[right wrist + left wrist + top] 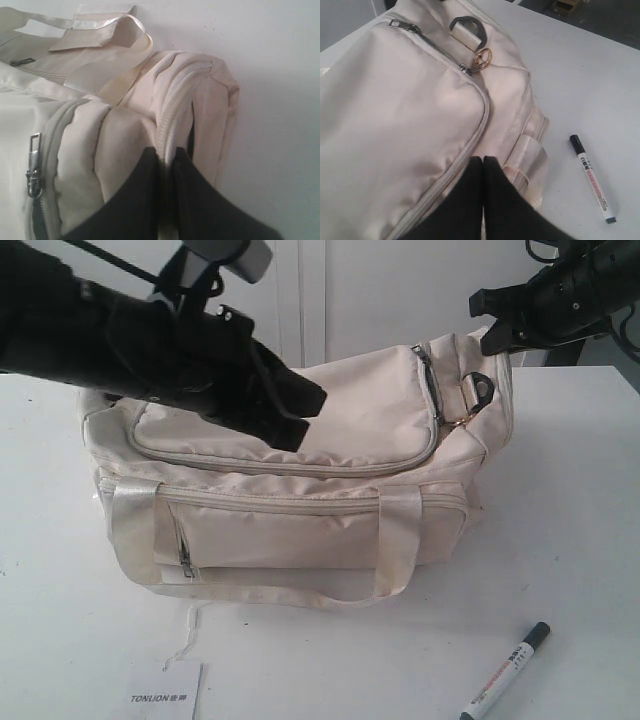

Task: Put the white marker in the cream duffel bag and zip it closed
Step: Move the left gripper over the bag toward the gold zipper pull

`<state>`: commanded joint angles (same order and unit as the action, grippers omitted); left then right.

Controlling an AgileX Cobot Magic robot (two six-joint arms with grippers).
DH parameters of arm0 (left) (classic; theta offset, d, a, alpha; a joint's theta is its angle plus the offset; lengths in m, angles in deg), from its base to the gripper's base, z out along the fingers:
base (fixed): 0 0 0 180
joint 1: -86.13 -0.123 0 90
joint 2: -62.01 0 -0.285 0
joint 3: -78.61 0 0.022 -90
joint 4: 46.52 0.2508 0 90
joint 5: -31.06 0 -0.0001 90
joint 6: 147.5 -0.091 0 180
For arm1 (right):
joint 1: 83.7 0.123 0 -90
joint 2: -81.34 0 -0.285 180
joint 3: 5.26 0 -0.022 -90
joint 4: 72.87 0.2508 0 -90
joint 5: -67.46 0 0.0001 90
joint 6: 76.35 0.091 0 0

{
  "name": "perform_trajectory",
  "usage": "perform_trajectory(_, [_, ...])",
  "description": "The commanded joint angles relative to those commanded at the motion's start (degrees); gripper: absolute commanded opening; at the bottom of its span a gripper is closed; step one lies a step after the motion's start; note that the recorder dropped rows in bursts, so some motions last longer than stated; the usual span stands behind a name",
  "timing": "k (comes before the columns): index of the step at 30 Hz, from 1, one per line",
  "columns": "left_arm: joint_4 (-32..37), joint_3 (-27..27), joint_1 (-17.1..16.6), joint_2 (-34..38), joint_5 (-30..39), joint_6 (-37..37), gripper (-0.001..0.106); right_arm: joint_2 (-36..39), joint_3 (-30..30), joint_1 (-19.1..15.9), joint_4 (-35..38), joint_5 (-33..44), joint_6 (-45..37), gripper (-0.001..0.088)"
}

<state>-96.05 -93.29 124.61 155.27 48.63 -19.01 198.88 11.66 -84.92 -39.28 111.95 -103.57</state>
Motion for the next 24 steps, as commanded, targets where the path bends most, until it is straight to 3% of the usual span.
perform_trajectory(7, [0.3,-4.6,1.0,4.5,-0.3,-1.2,0.0,0.0,0.0,0.0,0.0,0.1,0.0,0.0])
perform_trajectory(24, [0.3,-9.1,1.1,9.3,-1.3,-2.5,0.0,0.0,0.0,0.0,0.0,0.1,0.0,0.0])
